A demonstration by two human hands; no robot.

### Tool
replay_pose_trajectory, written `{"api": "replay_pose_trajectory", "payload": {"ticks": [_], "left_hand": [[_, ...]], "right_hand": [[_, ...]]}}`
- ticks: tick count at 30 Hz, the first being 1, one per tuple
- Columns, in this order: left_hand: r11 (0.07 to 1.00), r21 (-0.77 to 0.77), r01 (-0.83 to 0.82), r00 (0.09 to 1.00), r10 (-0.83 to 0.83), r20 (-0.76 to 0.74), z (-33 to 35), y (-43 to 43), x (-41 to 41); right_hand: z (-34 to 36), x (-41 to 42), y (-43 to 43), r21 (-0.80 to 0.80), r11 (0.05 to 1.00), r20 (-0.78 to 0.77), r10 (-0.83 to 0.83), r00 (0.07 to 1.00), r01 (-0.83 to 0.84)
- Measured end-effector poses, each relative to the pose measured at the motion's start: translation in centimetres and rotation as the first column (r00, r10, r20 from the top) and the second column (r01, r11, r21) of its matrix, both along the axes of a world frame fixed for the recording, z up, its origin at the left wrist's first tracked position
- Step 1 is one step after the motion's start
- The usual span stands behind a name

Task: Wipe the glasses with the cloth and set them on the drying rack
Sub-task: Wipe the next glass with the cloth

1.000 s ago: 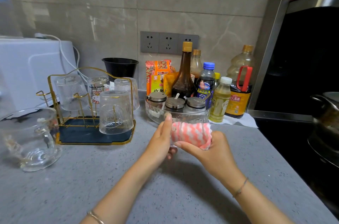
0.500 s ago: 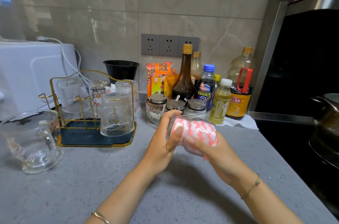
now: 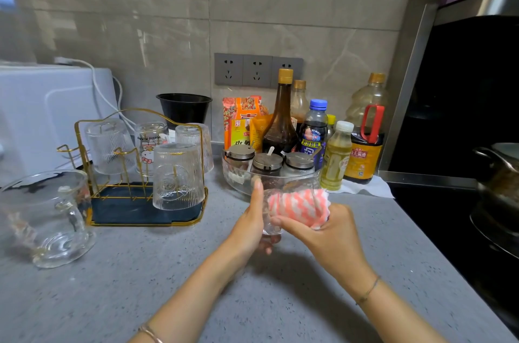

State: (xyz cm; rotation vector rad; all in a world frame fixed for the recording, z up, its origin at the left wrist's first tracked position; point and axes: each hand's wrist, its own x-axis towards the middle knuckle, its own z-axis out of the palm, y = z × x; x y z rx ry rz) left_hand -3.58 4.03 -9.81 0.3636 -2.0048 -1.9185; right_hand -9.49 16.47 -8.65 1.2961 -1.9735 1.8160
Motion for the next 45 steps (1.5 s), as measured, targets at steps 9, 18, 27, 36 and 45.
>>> {"api": "replay_pose_trajectory", "payload": {"ticks": [9,18,27,36,45], "left_hand": [[0.955,-0.249,-0.164,0.948,0.082,-0.307,-0.6,-0.7,0.0],[0.906,-0.386,-0.172,0.917,0.005,-0.398,-0.5,-0.8,0.4],[0.992,-0.119,-0.053,0.995,0.043,-0.091,-0.4,0.1,-0.2],[0.993,-0.059,-0.103,0.994,0.101,-0.038,-0.5,-0.2,-0.3],[0.922,-0.35,-0.168,0.912,0.011,-0.41,-1.1,-0.8,-0.2]], "right_hand": [[0.3,0.2,-0.3,0.081,0.976,0.222,0.18,0.958,-0.202],[1.6,0.2,0.2,-0.108,0.957,0.455,0.288,0.843,-0.269],[0.7,-0.4,0.0,0.012,0.999,0.103,0.033,0.994,-0.034],[0.3,0.3,-0.2,0.105,0.994,-0.017,0.04,0.999,-0.038],[1.5,0.2,0.2,-0.095,0.967,0.478,0.254,0.841,-0.238]]}}
